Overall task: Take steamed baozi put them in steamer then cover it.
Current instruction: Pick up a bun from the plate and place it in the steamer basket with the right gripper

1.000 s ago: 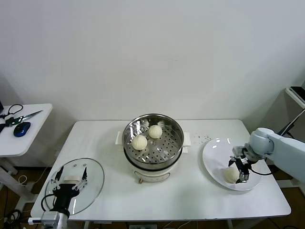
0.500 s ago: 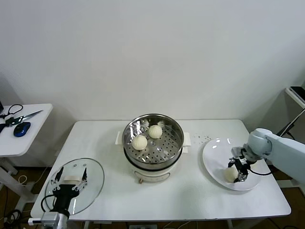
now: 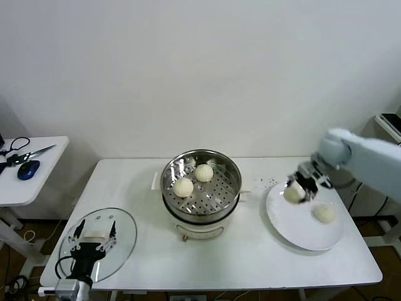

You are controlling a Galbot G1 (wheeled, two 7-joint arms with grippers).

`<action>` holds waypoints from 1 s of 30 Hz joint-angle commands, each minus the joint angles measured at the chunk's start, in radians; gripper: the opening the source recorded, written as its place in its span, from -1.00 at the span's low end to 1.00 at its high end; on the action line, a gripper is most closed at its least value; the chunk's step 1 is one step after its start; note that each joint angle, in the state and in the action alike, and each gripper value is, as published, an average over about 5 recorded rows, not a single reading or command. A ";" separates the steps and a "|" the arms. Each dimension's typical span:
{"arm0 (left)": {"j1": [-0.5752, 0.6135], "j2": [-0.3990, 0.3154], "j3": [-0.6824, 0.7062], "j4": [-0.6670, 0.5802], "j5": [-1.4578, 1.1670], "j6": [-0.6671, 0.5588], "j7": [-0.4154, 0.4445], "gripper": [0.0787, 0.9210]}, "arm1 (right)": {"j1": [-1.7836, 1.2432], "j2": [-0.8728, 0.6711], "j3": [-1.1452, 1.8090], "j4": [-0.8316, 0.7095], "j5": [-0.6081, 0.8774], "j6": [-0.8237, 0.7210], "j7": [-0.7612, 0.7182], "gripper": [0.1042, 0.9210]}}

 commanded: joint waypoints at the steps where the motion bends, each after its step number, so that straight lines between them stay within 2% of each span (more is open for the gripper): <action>1: 0.011 -0.004 0.002 -0.006 0.007 -0.002 0.005 0.77 | 0.359 0.272 -0.146 0.002 0.026 0.296 -0.023 0.39; 7: 0.017 -0.007 0.001 -0.025 0.007 0.005 0.005 0.77 | 0.298 0.431 -0.058 0.018 -0.008 0.319 -0.025 0.40; 14: 0.027 0.012 0.005 -0.039 0.014 0.007 0.009 0.77 | 0.138 0.588 0.027 0.013 -0.137 0.336 -0.019 0.41; 23: 0.036 0.022 -0.001 -0.032 0.010 0.007 0.012 0.77 | -0.038 0.677 0.049 0.010 -0.215 0.336 -0.017 0.45; 30: 0.041 0.024 -0.004 -0.024 0.004 0.003 0.011 0.77 | -0.084 0.666 0.024 0.022 -0.222 0.334 -0.016 0.45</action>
